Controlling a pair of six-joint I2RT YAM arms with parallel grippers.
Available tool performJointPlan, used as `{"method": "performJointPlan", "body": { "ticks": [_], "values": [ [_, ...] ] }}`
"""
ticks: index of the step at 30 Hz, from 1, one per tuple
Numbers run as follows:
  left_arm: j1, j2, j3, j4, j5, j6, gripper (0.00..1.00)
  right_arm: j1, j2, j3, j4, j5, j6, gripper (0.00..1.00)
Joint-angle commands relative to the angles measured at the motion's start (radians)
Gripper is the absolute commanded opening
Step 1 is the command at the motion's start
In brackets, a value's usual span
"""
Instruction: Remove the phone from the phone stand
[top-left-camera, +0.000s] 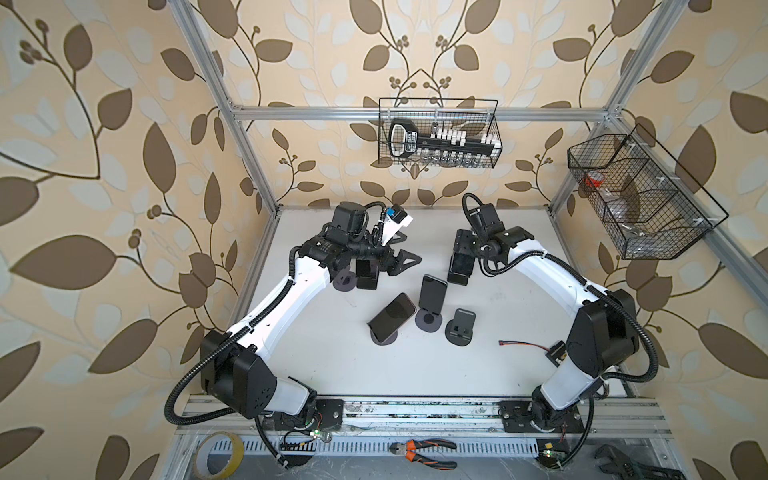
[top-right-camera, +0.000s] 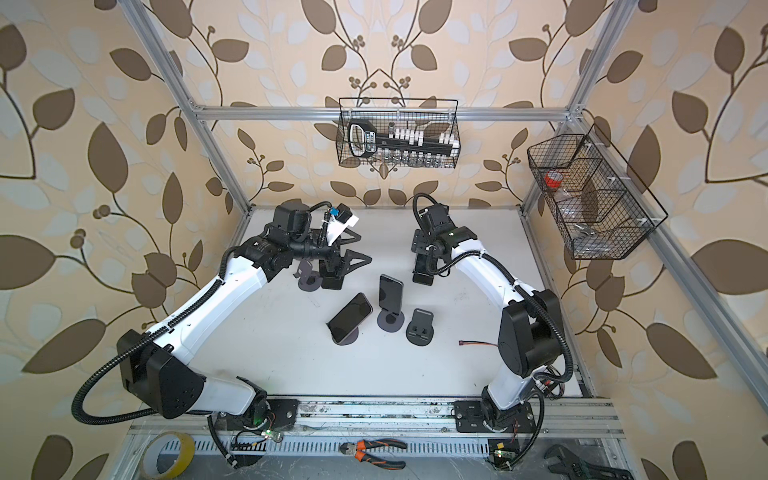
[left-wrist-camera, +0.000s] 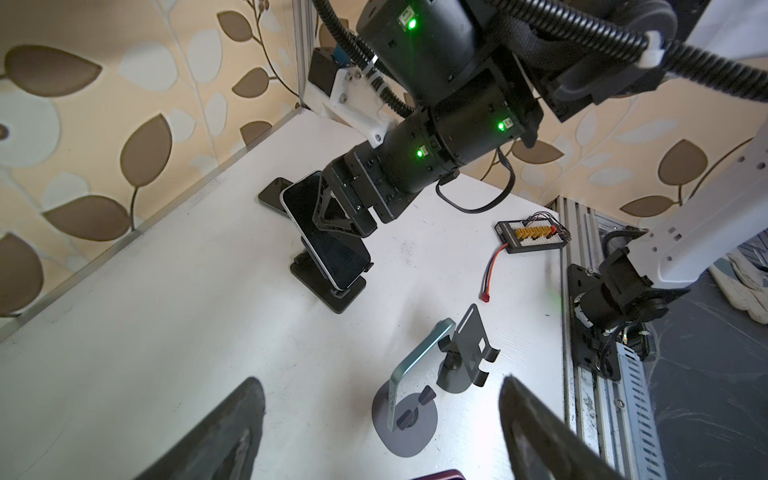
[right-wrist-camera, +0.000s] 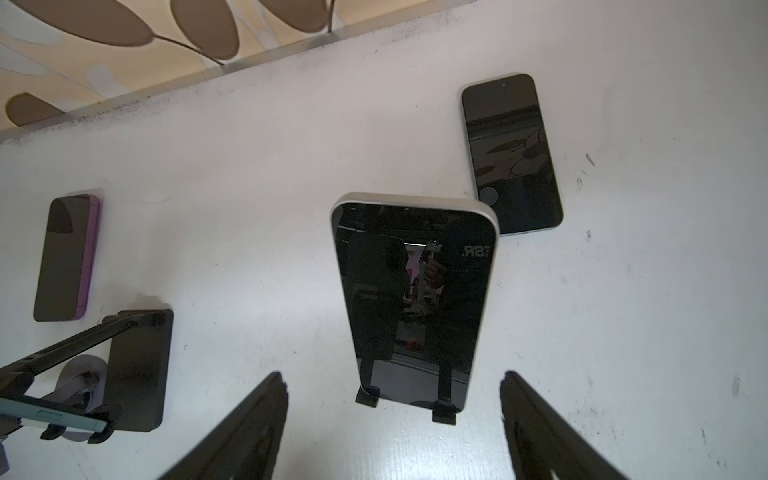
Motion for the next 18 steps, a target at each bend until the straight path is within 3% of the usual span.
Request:
{"method": "performJointPlan", "body": {
  "ticks": [1,18],
  "values": [
    [-0.012,0.009,0.047,0.014,0.029,0.031,0.88,-0.006,0.023,0.025,0.006,-0.004,0.010,0.81],
    [-0.015,0.063,0.074,0.011,0.026,0.040,0.88,-0.017,0.073,0.062,0.015,-0.013,0.007,0.81]
  ]
}}
